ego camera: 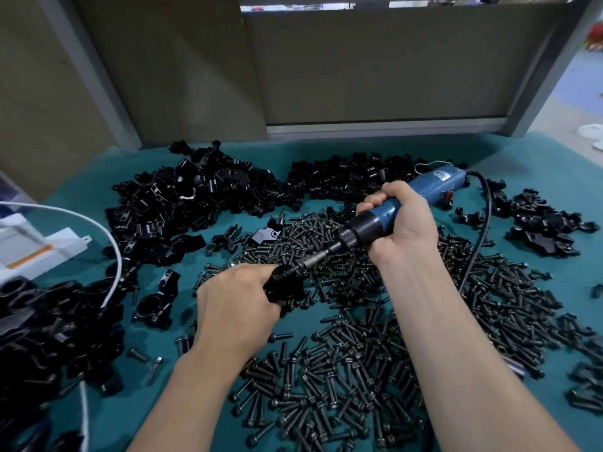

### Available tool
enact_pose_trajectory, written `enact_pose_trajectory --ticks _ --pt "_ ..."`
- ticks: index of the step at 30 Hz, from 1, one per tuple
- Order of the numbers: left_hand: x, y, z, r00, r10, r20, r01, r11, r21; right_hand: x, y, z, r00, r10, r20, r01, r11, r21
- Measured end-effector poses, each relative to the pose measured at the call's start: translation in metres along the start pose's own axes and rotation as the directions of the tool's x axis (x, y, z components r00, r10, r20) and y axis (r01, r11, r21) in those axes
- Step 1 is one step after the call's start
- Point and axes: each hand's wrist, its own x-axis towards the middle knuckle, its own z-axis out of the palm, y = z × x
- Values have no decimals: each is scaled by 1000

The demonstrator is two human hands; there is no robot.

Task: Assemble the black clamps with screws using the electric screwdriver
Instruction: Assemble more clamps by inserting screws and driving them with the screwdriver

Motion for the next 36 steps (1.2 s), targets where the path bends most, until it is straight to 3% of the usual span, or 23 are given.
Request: enact_pose_trajectory --ticks 6,15,21,29,32,36 --pt "3 -4 -1 994 -9 106 7 1000 14 -3 0 -2 999 11 36 -12 999 35" --pt "4 -3 0 989 8 146 -9 1000 6 -4 -3 -1 995 -48 82 48 999 3" --pt "4 -2 1 977 -3 213 24 995 -95 -6 -4 0 986 -83 143 87 996 -22" --pt "5 -5 0 970 -63 233 83 994 -75 -11 8 5 978 -115 176 117 993 -3" --pt "4 -4 1 967 -91 237 127 982 -139 -12 7 10 968 -103 231 105 994 6" --pt "5 -7 2 968 -91 236 135 975 -175 -11 12 5 978 -52 201 45 998 40"
